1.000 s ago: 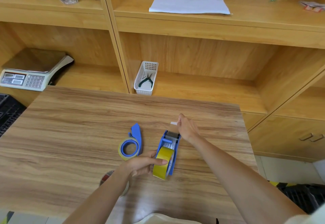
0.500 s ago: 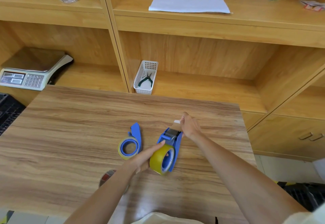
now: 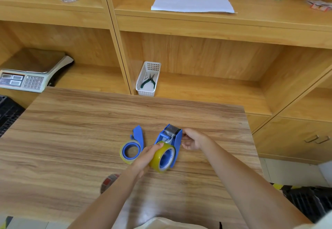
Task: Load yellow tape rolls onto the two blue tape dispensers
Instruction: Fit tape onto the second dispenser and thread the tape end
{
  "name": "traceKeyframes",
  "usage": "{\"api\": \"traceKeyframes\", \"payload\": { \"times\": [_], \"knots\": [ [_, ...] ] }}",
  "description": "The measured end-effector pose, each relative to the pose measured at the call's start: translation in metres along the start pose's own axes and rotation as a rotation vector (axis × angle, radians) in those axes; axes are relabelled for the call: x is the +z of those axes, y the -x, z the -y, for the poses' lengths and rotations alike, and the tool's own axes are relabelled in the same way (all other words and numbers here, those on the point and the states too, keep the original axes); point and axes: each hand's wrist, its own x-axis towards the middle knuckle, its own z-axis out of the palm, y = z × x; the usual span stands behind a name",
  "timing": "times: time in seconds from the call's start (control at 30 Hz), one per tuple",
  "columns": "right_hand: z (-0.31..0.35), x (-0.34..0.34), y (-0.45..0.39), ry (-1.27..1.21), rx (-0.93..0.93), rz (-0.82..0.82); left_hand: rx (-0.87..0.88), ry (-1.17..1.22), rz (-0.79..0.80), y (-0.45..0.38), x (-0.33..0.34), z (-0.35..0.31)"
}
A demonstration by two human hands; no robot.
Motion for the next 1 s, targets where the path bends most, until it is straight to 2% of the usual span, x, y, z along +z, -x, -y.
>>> {"api": "traceKeyframes", "payload": {
  "times": [0.2,0.4,0.6,0.77,0.9,1.0],
  "knots": [
    [0.001,0.002,-0.003,-0.108,0.027,0.029,-0.018,0.028,-0.003,-0.006,-0.001,-0.002],
    [0.005,0.008,-0.002,-0.123,0.008,0.053,-0.076,0.180,-0.047,-0.011,0.003,-0.002],
    [0.010,0.018,-0.002,-0.128,-0.062,0.053,-0.082,0.302,-0.021,-0.020,-0.003,-0.005],
    [0.009,0.024,-0.001,0.116,-0.285,0.083,-0.079,0.377,-0.022,-0.025,0.000,-0.014],
    [0.002,0.025,0.000,0.315,-0.368,0.157,-0.101,0.395,-0.021,-0.027,0.003,-0.020],
    [-0.003,0.027,-0.008,0.435,-0.479,0.107,-0.117,0.375,-0.049,-0.028,0.008,-0.025]
  ]
}}
